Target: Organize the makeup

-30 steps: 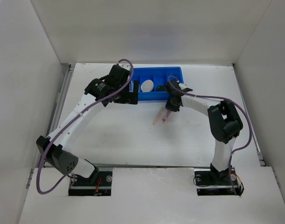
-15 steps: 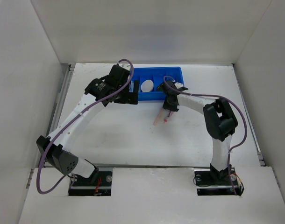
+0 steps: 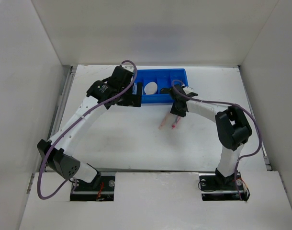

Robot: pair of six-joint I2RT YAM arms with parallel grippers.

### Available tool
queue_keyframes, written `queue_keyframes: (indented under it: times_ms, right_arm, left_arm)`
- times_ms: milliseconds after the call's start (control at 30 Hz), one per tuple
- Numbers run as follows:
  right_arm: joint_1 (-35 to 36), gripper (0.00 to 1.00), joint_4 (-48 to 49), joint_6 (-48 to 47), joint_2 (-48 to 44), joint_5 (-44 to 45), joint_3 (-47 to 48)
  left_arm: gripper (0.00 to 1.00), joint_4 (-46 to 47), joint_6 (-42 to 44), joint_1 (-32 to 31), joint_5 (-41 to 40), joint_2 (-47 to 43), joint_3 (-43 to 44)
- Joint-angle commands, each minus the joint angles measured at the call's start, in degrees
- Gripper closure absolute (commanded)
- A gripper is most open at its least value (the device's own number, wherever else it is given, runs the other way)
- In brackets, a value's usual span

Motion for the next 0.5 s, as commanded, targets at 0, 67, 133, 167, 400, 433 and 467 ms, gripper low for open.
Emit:
queue_keyframes:
  times_ms: [0, 67, 133, 167, 400, 433, 467]
  right_arm:
    - [0.44, 0.62, 1.98, 1.84, -4.81, 2.49, -1.43]
    - [0.44, 0.62, 1.98, 1.84, -4.82, 3.11, -1.44]
    - [0.44, 0.62, 1.98, 2.36, -4.82, 3.63, -1.44]
    - [0.44, 0.62, 1.98, 2.36, -4.82, 3.63, -1.44]
    - [0.44, 0.62, 1.98, 2.36, -2.45, 3.63, -1.97]
    - [0.44, 0.61, 1.98, 2.36, -2.45, 3.63, -1.97]
    - [0.44, 0.61, 1.98, 2.36, -2.45, 3.63, -2.49]
  left_arm:
    - [0.00, -0.22, 0.71, 0.25, 0.14, 0.21, 2.19]
    - [0.00, -0.22, 0.71, 0.25, 0.14, 0.21, 2.19]
    - [0.00, -0.22, 0.71, 0.25, 0.14, 0.21, 2.19]
    - [0.00, -0.22, 0.71, 0.25, 0.14, 0.21, 2.19]
    - [0.00, -0.75, 0.71, 0.25, 0.14, 0.21, 2.19]
    - [0.00, -0.75, 0.71, 0.25, 0.14, 0.21, 2.19]
    - [0.00, -0.75, 0.71, 0.25, 0.14, 0.21, 2.19]
